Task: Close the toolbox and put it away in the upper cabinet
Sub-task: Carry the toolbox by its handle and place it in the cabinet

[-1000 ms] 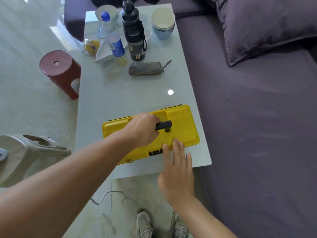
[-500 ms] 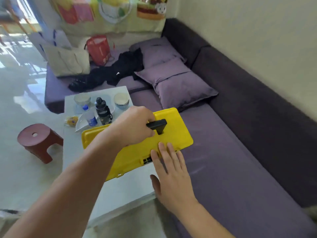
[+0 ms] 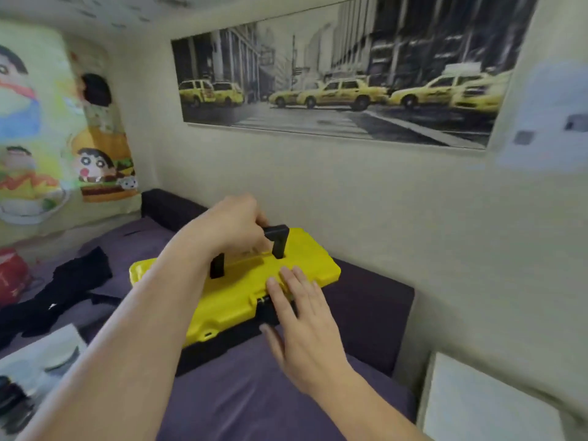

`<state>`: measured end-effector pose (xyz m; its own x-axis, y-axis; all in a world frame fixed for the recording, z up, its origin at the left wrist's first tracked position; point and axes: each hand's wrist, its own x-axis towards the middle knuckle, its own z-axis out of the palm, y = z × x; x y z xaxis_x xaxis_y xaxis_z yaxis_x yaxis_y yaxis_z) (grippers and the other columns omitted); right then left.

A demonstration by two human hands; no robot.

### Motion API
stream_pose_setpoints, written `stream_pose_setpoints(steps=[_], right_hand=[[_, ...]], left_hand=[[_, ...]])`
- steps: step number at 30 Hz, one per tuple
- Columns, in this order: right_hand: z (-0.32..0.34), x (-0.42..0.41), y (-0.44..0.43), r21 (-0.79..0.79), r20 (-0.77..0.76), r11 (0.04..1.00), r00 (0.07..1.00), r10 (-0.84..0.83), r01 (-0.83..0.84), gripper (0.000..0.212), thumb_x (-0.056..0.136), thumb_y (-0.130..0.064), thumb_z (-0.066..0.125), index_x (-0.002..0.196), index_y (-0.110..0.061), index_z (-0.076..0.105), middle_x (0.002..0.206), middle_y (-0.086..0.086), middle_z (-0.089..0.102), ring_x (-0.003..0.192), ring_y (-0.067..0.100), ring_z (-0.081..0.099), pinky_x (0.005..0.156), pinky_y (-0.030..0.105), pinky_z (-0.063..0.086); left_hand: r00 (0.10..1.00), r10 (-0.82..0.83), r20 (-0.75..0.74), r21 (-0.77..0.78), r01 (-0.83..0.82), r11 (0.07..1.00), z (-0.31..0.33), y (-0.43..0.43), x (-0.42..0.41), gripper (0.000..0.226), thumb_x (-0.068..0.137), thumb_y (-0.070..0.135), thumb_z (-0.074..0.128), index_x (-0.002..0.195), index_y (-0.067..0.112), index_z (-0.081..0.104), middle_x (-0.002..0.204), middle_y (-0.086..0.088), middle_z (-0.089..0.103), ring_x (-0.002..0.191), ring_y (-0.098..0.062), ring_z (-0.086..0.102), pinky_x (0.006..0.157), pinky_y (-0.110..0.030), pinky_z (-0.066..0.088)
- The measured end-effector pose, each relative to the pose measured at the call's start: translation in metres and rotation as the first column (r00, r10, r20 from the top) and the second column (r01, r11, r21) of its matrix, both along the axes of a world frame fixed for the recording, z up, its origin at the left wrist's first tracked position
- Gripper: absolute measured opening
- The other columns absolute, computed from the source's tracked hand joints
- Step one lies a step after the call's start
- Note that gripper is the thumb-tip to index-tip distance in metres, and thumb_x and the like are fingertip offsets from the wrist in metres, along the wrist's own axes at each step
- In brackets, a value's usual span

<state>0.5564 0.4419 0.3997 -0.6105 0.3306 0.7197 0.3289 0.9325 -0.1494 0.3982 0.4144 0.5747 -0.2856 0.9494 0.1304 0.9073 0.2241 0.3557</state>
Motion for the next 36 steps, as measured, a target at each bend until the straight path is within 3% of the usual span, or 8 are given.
stream_pose_setpoints(steps=[4,8,13,18,21,24,29,36], right_hand=[[0.017,0.125,0.060,0.039,0.034,0.990,0.990,-0.133,0.132,0.060,0.096,-0.043,0.049,0.147,-0.016,0.032,0.152,0.013,0.035,0.145,0.028,0.018,0.113,0.052,0.026],[0.030,0.246,0.106,0.075,0.095,0.957,0.953,-0.288,0.281,0.061,0.092,-0.042,0.054,0.144,-0.016,0.038,0.148,0.014,0.042,0.141,0.032,0.028,0.109,0.055,0.033],[0.053,0.382,0.148,0.106,0.143,0.867,0.856,-0.497,0.486,0.061,0.088,-0.035,0.064,0.142,-0.013,0.043,0.145,0.016,0.045,0.137,0.034,0.036,0.104,0.055,0.039],[0.081,0.502,0.177,0.052,0.215,0.737,0.713,-0.667,0.673,0.064,0.095,-0.051,0.038,0.149,-0.019,0.027,0.157,0.008,0.026,0.146,0.023,0.013,0.116,0.045,0.022],[0.101,0.567,0.194,0.025,0.230,0.656,0.635,-0.738,0.754,0.068,0.095,-0.059,0.028,0.150,-0.020,0.024,0.160,0.004,0.019,0.147,0.017,0.007,0.118,0.038,0.016],[0.115,0.627,0.211,0.037,0.228,0.549,0.528,-0.818,0.835,0.070,0.094,-0.061,0.026,0.149,-0.018,0.028,0.159,0.004,0.021,0.146,0.017,0.010,0.116,0.033,0.017],[0.131,0.717,0.250,-0.066,0.207,0.326,0.333,-0.920,0.943,0.074,0.091,-0.064,0.029,0.149,-0.017,0.028,0.159,0.003,0.020,0.145,0.015,0.012,0.116,0.038,0.021],[0.155,0.814,0.299,-0.255,0.270,-0.004,0.067,-0.961,0.967,0.093,0.080,-0.079,0.028,0.149,-0.017,0.023,0.161,0.008,0.013,0.145,0.022,0.010,0.117,0.045,0.016]], left_hand=[[0.977,-0.166,0.131,-0.046,0.173,0.984,0.015,0.076,0.110,0.014,0.077,0.015,0.074,0.089,0.009,0.075,0.081,-0.020,0.076,0.052,-0.019,0.066,0.055,-0.031,0.060],[0.910,-0.299,0.287,-0.108,0.341,0.934,0.022,0.148,0.218,0.020,0.078,0.009,0.074,0.096,0.002,0.071,0.076,-0.017,0.072,0.052,-0.019,0.066,0.055,-0.032,0.061],[0.810,-0.483,0.334,-0.081,0.535,0.841,0.035,0.235,0.359,0.022,0.075,0.003,0.073,0.095,-0.005,0.070,0.069,-0.018,0.069,0.047,-0.021,0.064,0.050,-0.031,0.060],[0.682,-0.625,0.381,-0.006,0.678,0.735,0.051,0.305,0.494,0.018,0.071,0.001,0.072,0.084,-0.010,0.071,0.063,-0.019,0.070,0.047,-0.024,0.063,0.055,-0.039,0.061],[0.588,-0.687,0.427,0.038,0.747,0.664,0.060,0.340,0.568,0.017,0.070,0.000,0.074,0.083,-0.012,0.070,0.061,-0.019,0.069,0.046,-0.025,0.063,0.050,-0.034,0.059],[0.478,-0.749,0.460,0.076,0.819,0.569,0.069,0.374,0.642,0.018,0.071,-0.002,0.073,0.083,-0.015,0.069,0.057,-0.017,0.067,0.046,-0.027,0.063,0.048,-0.030,0.056],[0.267,-0.805,0.529,0.133,0.911,0.389,0.079,0.429,0.766,0.009,0.068,-0.007,0.072,0.069,-0.012,0.065,0.057,-0.022,0.060,0.039,-0.026,0.054,0.044,-0.030,0.050],[0.095,-0.775,0.625,0.181,0.948,0.262,0.084,0.489,0.931,0.014,0.071,-0.014,0.070,0.080,-0.015,0.059,0.048,-0.020,0.053,0.030,-0.022,0.049,0.036,-0.028,0.045]])
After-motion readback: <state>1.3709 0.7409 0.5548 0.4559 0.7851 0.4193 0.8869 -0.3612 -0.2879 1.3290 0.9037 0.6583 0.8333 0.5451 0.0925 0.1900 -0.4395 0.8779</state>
